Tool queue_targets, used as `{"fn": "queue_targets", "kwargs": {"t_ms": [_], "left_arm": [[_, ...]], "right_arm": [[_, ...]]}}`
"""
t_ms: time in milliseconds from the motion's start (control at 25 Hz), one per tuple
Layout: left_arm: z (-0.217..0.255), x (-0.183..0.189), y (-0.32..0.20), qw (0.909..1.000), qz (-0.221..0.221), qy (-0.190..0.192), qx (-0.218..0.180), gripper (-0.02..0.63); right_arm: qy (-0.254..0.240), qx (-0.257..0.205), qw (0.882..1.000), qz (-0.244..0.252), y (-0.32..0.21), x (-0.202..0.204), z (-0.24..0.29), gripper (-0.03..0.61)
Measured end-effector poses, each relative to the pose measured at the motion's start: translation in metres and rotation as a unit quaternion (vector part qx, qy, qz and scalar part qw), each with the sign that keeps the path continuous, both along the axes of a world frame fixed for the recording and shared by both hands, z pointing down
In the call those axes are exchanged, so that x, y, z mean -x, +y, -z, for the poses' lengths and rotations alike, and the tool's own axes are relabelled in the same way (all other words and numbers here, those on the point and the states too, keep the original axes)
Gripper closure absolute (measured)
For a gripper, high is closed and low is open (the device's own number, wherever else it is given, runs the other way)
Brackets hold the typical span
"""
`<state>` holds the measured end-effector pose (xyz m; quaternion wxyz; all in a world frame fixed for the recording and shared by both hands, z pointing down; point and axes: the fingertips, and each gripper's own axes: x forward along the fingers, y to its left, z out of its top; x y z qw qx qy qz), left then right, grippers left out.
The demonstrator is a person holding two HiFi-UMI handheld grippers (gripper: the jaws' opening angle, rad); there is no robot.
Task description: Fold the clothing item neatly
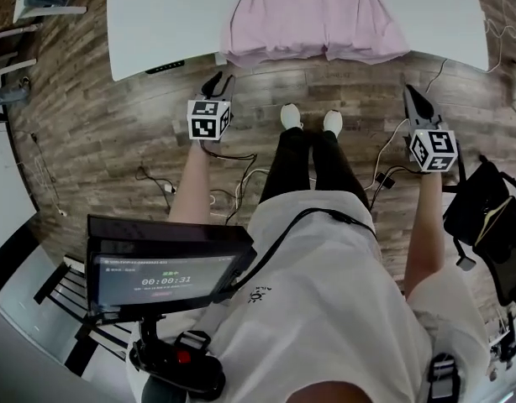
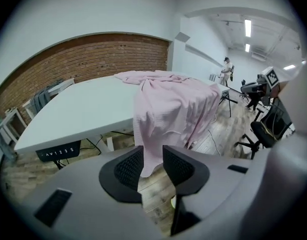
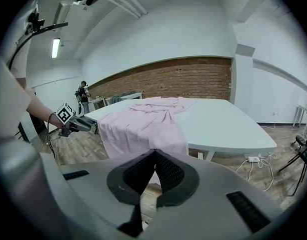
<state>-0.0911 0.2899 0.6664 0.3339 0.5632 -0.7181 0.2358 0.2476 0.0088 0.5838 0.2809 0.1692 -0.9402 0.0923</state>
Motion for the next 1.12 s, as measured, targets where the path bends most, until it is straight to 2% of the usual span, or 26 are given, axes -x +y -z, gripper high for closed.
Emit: {"fn": "queue_targets", "kwargs": {"t_ms": [120,240,360,520,600,720,880,1120], "left_arm": [[-0.020,0.010,-0.005,0.9999,0.011,-0.012,0.003,0.488],[-0.039,0.021,-0.008,0.9995,0.030,-0.008,-0.002,0.475],[-0.059,0.030,-0.013,0.9990,0.040,-0.013,-0.017,0.454],[-0.084,0.043,-0.017,0.9976,0.049,-0.029,-0.040,0.411],[-0.097,0.048,-0.020,0.9974,0.044,-0.034,-0.046,0.384],[-0.114,0.056,-0.025,0.9977,0.030,-0.037,-0.049,0.323],[-0.129,0.061,-0.034,0.9976,0.007,-0.031,-0.062,0.313],[-0.143,0.057,-0.042,0.9973,-0.026,-0.026,-0.064,0.313]], "right_arm": [[0.016,0.002,1.000,0.013,-0.006,-0.001,-0.034,0.573],[0.023,0.007,1.000,0.019,-0.010,-0.002,-0.067,0.570],[0.027,0.003,0.999,0.024,-0.019,-0.002,-0.101,0.500],[0.025,-0.016,0.999,0.028,-0.040,0.006,-0.145,0.441],[0.025,-0.023,0.999,0.029,-0.052,0.009,-0.167,0.409],[0.025,-0.022,0.999,0.039,-0.066,0.015,-0.197,0.329],[0.007,-0.013,0.998,0.056,-0.080,0.027,-0.223,0.295],[0.003,-0.007,0.996,0.086,-0.083,0.039,-0.240,0.293]]}}
